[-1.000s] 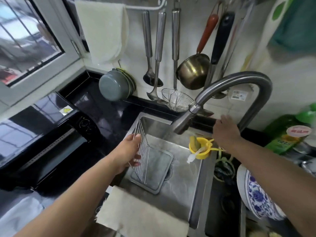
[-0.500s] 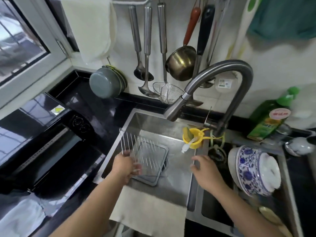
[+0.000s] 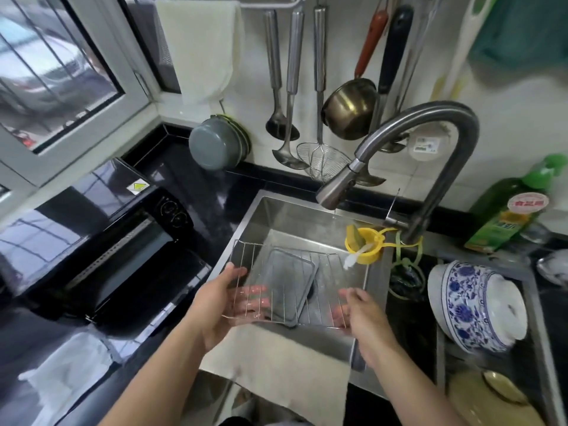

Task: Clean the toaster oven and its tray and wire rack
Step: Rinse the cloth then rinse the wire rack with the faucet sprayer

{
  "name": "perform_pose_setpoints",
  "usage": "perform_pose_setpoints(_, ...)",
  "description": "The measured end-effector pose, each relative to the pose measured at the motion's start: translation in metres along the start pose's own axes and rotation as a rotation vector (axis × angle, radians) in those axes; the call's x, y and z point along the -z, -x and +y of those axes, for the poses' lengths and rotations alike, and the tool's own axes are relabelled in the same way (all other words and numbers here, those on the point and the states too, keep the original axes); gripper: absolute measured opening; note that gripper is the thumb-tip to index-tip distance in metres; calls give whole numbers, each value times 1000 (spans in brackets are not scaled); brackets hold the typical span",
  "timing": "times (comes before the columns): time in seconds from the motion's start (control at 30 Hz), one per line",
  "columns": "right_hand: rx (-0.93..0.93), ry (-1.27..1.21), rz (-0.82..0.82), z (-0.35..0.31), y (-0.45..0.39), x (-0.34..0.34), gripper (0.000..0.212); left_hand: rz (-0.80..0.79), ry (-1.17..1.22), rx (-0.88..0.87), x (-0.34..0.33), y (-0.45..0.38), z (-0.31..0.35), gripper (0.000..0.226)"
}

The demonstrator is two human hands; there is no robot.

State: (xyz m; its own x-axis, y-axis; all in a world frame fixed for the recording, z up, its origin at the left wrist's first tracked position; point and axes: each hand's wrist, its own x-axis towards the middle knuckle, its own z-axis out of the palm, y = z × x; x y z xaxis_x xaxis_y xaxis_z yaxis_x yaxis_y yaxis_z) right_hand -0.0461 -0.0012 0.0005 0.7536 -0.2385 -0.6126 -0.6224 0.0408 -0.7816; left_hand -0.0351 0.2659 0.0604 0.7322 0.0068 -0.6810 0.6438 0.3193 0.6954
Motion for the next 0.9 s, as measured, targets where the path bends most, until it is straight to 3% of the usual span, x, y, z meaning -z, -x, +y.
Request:
perform_pose_setpoints(0.07, 103, 119, 83, -1, 1, -5, 26, 37, -137, 30, 4, -2, -6, 37)
perform_pose_setpoints(0.13, 5, 227, 103, 2, -1, -9, 24, 114, -300, 148, -3, -6, -16, 36)
perform_pose_setpoints(0.2, -82, 246, 128, 11, 1, -9, 21, 168, -264, 141, -10, -11, -22, 32)
perform_pose_setpoints(0.3, 25, 248, 242, 13, -2, -2, 20, 171, -253, 6, -15, -31, -18, 35)
perform_pose_setpoints(0.43, -64, 300, 155, 21, 1, -5, 18, 191, -323, 134, -8, -36, -39, 38)
perform_pose_setpoints(0.5, -4, 287, 207, 20, 1, -7, 18, 246, -304, 37, -1, -36, -41, 45)
perform_pose_setpoints(0.7, 89, 306, 343, 39, 11, -22, 20, 556, -686, -203, 84, 12, -76, 34)
perform_pose_setpoints(0.77, 8, 423, 330, 46, 14, -32, 21, 548, -808, -186, 105, 27, -92, 33)
perform_pose_setpoints(0.9, -11, 271, 311, 62, 15, -53, 33, 498, -912, -302, 124, 43, -109, 25)
